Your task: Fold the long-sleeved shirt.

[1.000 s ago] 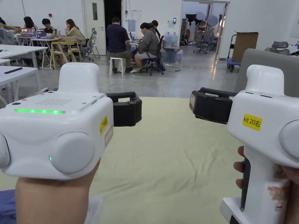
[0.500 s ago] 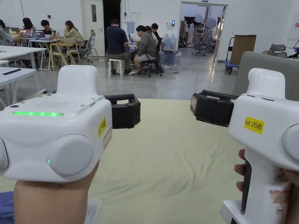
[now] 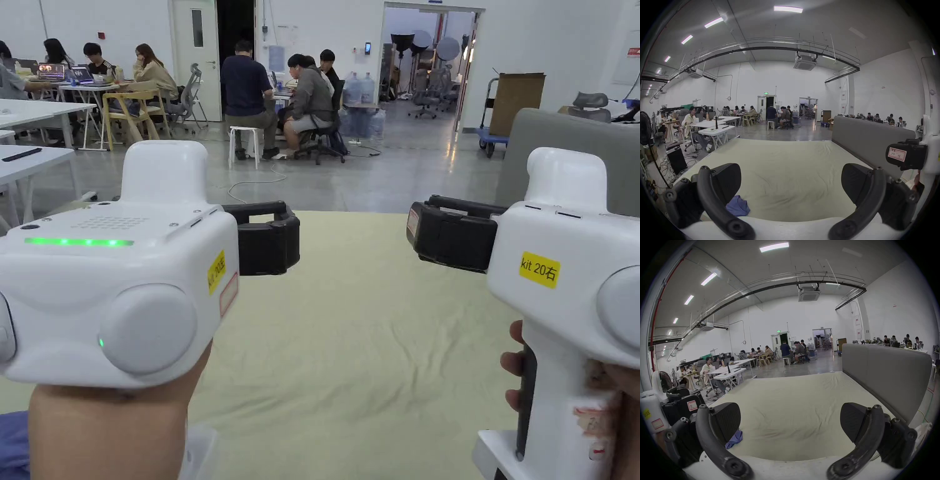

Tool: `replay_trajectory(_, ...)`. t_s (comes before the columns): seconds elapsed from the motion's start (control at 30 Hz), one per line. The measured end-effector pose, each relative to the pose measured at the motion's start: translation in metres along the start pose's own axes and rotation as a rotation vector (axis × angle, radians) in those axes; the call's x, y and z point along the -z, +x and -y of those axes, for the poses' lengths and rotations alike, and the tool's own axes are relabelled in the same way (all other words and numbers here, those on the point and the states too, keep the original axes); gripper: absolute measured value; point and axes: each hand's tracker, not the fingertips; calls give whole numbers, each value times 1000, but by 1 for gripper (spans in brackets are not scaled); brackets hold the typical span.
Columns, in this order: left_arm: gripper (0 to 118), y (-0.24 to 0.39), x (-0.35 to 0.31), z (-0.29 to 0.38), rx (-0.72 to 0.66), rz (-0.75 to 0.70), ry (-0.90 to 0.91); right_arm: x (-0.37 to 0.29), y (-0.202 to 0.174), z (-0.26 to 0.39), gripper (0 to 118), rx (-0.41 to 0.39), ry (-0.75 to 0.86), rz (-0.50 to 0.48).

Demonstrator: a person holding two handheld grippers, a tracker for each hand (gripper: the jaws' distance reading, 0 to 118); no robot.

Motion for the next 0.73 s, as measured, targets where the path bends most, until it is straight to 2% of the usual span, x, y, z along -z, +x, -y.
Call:
replay_trajectory(0.3, 118, -1, 0, 1, -3, 2, -3, -1, -2, 1, 118, -4, 20, 12)
replay_trajectory(0.37, 118, 0, 0, 0, 1, 3, -2, 1, -6, 1, 118, -35, 18, 116)
replay_trajectory(0.4, 118, 0, 0, 0, 2, 3, -1, 2, -6, 1, 118, -53, 15, 126)
replay_trajectory(0.5, 118, 1, -1, 0, 0, 6, 0, 0, -9, 5, 118, -100, 41, 130)
replay_trajectory(0.73, 118, 2, 0, 1, -2, 11, -9, -7, -18, 6, 118, -90, 28, 92)
